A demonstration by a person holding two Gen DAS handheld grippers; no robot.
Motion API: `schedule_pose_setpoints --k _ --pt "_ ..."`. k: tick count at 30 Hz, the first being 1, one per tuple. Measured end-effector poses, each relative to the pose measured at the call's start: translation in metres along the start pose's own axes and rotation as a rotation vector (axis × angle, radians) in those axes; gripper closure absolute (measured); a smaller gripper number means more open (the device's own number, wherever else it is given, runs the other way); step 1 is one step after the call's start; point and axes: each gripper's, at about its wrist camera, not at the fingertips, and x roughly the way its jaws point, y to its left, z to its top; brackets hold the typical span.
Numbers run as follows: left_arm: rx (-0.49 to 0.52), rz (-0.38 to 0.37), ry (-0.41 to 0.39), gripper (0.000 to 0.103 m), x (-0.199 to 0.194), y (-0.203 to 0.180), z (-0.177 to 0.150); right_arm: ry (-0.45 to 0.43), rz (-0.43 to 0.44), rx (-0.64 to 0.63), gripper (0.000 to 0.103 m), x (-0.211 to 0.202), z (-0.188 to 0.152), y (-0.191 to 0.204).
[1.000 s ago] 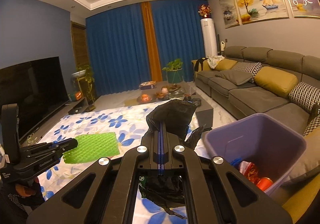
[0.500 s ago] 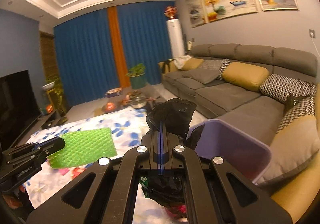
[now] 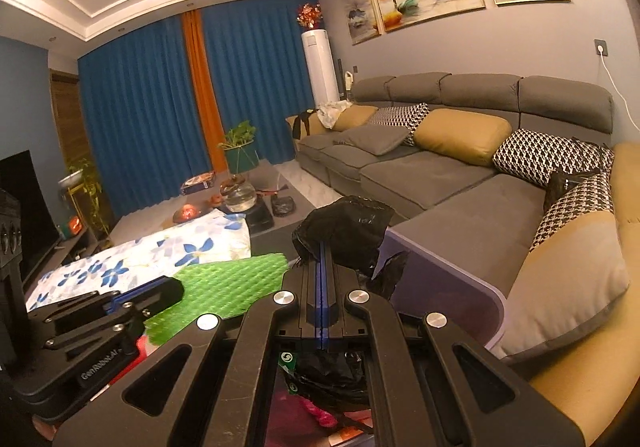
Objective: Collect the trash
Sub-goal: 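Carry the green net in the left tool and black bag in the right over the bin, then open both, then move both tools back to the sheet toward the red cup and pink bag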
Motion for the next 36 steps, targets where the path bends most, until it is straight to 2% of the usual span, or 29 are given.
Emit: schedule_pose_setpoints --k 13,16,17,18,19,20,21,23,27,30,33,36 --pt "-0.011 -0.047 0.052 0.095 0.031 -0.011 -0.008 0.052 -0.003 0.036 0.101 0.017 0.0 -0.017" --pt "-0.031 -0.07 0.069 0.094 0.036 -0.01 -0.009 0.055 -0.01 0.046 0.091 0.018 0.0 -0.02" --pt "-0.035 -0.083 0.073 0.094 0.037 -0.009 -0.009 0.052 -0.013 0.052 0.08 0.016 -0.001 -0.02" --pt "-0.036 -0.092 0.075 0.091 0.038 -0.009 -0.01 0.045 -0.016 0.061 0.07 0.014 -0.001 -0.022" --pt "-0.034 -0.111 0.082 0.089 0.039 -0.009 -0.011 0.038 -0.018 0.067 0.068 0.012 0.0 -0.024" --pt "-0.034 -0.126 0.088 0.081 0.04 -0.008 -0.012 0.029 -0.023 0.073 0.066 0.009 0.0 -0.025" --pt "-0.034 -0.13 0.097 0.059 0.041 -0.006 -0.013 0.023 -0.028 0.079 0.062 0.005 0.001 -0.026" --pt "-0.035 -0.097 0.085 0.038 0.038 0.0 -0.016 0.007 -0.039 0.098 0.053 -0.001 0.002 -0.032" --pt "-0.041 -0.023 0.056 0.026 0.021 0.016 -0.023 -0.029 -0.074 0.116 0.043 -0.019 0.003 -0.037" --pt "-0.045 0.039 0.008 0.019 -0.007 0.027 -0.028 -0.051 -0.083 0.085 0.034 -0.033 0.001 -0.026" --pt "-0.06 0.128 -0.05 0.015 -0.04 0.042 -0.034 -0.065 -0.05 0.023 0.028 -0.044 -0.007 0.003" --pt "-0.097 0.209 -0.099 0.012 -0.076 0.064 -0.042 -0.039 0.026 -0.04 0.026 -0.045 -0.018 0.04"
